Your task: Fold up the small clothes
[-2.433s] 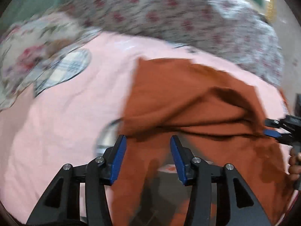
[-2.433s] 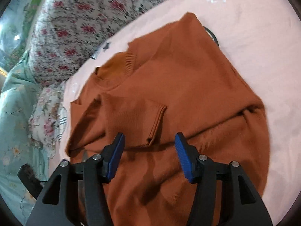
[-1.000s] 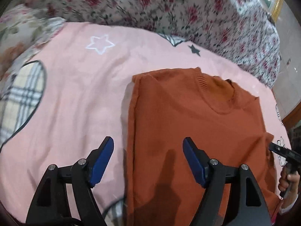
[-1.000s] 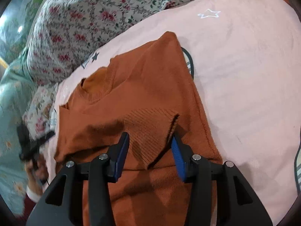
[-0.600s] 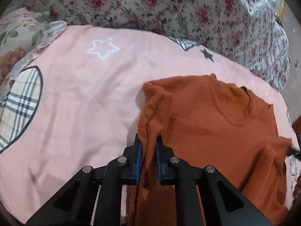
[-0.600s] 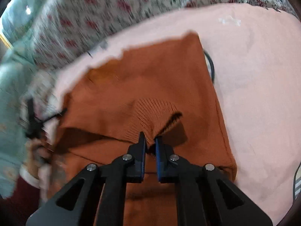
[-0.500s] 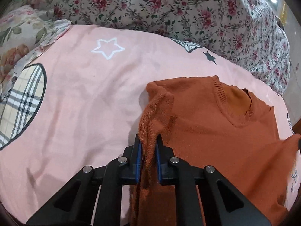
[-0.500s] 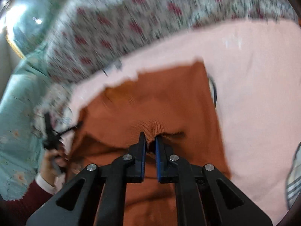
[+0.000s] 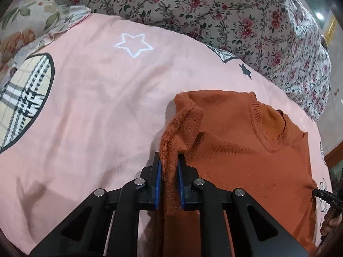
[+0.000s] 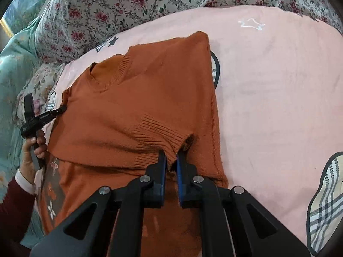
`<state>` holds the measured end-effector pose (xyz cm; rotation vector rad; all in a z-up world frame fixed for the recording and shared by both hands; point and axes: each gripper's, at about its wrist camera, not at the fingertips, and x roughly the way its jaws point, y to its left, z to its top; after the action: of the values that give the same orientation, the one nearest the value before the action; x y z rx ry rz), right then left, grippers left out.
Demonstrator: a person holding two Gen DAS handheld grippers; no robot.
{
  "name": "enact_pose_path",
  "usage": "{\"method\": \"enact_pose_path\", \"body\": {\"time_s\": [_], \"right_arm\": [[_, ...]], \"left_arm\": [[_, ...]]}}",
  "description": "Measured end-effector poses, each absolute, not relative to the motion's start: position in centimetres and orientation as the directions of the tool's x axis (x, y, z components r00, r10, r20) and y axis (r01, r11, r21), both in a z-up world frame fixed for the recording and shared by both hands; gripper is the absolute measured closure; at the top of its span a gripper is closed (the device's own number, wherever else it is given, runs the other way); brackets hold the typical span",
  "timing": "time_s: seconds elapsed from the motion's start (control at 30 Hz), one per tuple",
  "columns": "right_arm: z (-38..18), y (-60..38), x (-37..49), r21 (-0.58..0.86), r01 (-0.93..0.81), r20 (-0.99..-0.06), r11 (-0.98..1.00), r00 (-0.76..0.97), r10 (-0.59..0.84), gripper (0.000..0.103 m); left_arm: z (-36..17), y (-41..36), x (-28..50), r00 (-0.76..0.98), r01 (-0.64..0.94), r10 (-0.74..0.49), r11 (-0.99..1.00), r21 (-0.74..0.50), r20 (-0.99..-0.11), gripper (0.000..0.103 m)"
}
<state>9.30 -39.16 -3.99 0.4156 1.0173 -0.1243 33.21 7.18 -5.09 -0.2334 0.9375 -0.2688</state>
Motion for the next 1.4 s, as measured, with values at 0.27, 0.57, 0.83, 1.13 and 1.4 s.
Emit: {"method": "enact_pose_path", "body": {"time_s": [0.27,0.57,0.83,1.13,1.4], "right_arm": [[-2.9,-39.7,9.3,0.316,0.365,-0.802,0.876,0.595,0.042,0.061],[-2.9,-38.1,11.1,0.282,0.323,-0.786,0.903,0.618,0.024,0.098],[-5.0,-39.5,10.5,0.275,0.419,-0.842,0.866,0.539,0.007,0.087],[-0.8,-37.4,2.1,0.316,0.375,-0.786,0.871,0.618,0.02,0.06],[-1.6,-34.3,-6.0,0.297,0.389,-0.817,0.872,0.576,0.021,0.055]], "left_arm": [[-5.0,7.7,33.3,0.575,0.1,-0.32,0.941,-0.323,-0.753,0.09],[-3.8,6.7,32.8,0.621,0.118,-0.263,0.963,-0.244,-0.738,0.09],[-2.8,5.8,31.6,0.638,0.085,-0.116,0.993,-0.08,-0.761,0.091],[-1.0,9.3,18.2,0.589,0.168,-0.319,0.947,-0.274,-0.742,0.066],[-4.0,11.8,5.7,0.481,0.138,-0.415,0.906,-0.401,-0.772,0.046]]}}
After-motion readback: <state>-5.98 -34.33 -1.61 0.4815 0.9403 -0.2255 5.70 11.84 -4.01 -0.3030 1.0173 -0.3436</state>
